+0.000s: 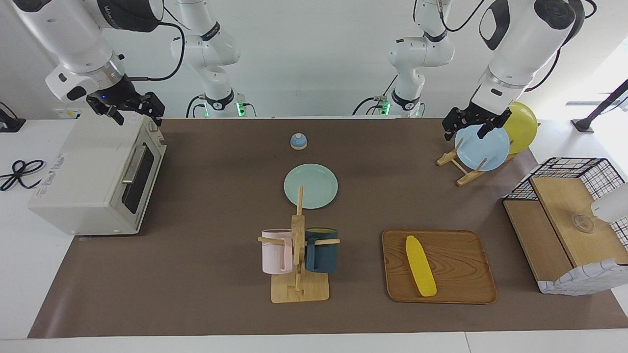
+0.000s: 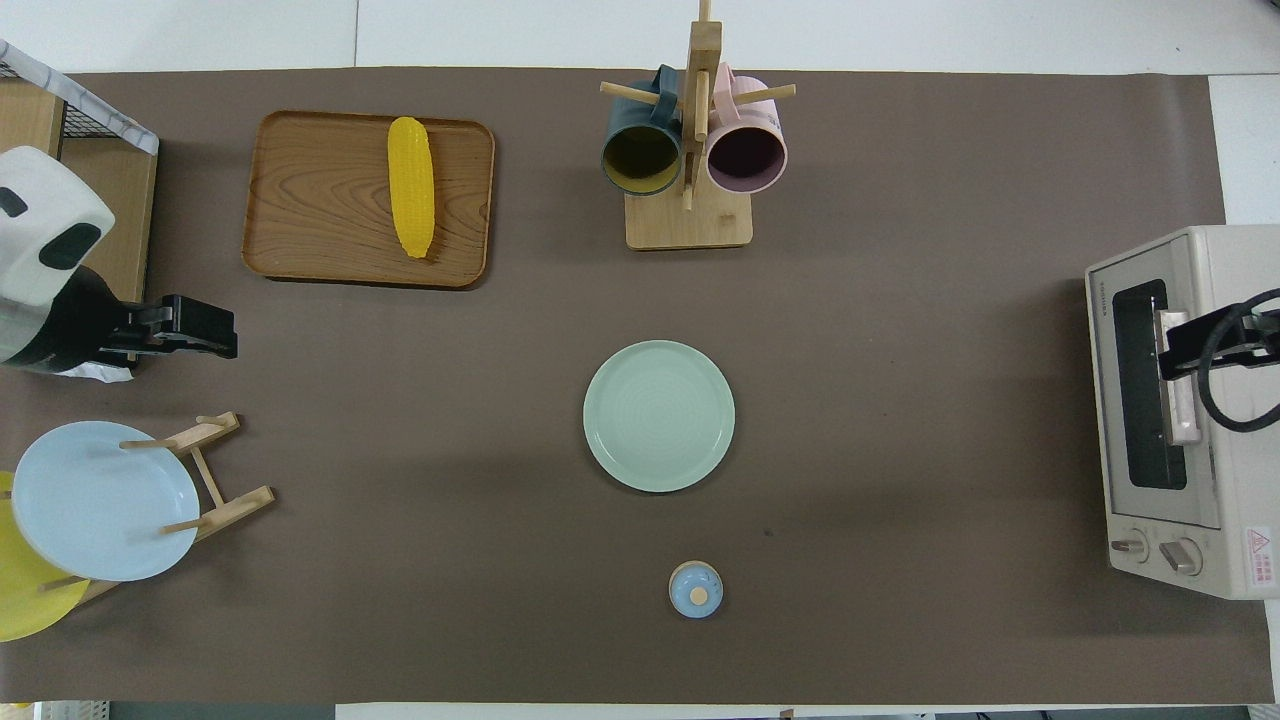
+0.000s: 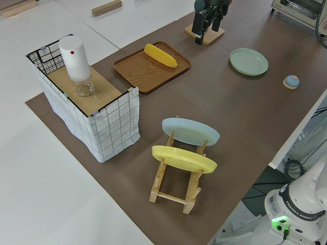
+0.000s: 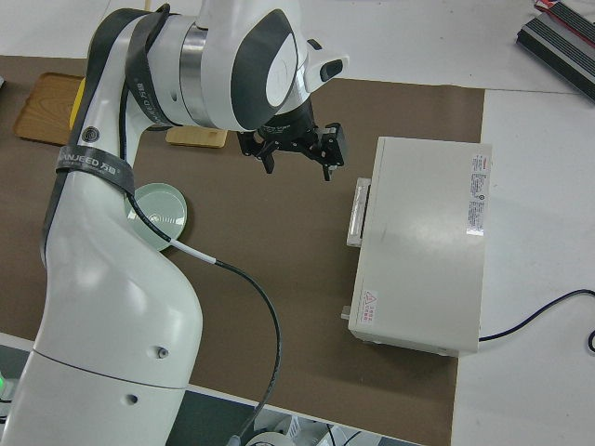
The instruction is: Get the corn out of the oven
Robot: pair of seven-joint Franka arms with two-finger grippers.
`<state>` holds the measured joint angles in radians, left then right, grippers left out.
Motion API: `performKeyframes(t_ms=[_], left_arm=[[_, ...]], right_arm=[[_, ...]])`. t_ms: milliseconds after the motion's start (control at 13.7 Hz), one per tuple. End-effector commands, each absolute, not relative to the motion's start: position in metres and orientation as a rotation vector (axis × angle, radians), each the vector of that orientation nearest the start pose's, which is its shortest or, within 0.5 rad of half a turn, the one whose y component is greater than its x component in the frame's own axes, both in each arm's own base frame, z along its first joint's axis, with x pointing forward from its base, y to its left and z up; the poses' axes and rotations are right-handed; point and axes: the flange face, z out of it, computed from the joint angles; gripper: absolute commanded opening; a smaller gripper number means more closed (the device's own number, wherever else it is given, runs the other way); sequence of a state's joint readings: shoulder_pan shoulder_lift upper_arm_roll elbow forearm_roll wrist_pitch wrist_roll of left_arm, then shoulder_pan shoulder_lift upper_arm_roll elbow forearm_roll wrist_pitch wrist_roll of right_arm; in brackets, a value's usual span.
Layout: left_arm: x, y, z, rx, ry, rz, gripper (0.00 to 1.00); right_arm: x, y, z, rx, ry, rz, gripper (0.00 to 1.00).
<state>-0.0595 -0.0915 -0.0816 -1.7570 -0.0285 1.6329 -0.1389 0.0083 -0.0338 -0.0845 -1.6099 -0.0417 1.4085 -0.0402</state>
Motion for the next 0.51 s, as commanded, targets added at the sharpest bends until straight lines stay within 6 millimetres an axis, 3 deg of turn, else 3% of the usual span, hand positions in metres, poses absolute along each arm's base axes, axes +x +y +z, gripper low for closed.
performKeyframes(t_ms=[0,146,438], left_arm=[[0.5303,-0.0750,0.6136,-3.124,0.014,0.069,1.00],[0.5246,-0.0772,0.6231,-3.124,0.024,0.140,1.00],[0.5299,-0.0710,0.6154,-3.144,-0.007,0.110,1.00]], right_arm=[[0.5183,-0.0454,0.6147,-3.125,0.025,0.274,1.00],[0.5183,-0.0454,0.6147,-3.125,0.025,0.274,1.00],[0.5183,-0.0462,0.6147,-3.125,0.027,0.274,1.00]])
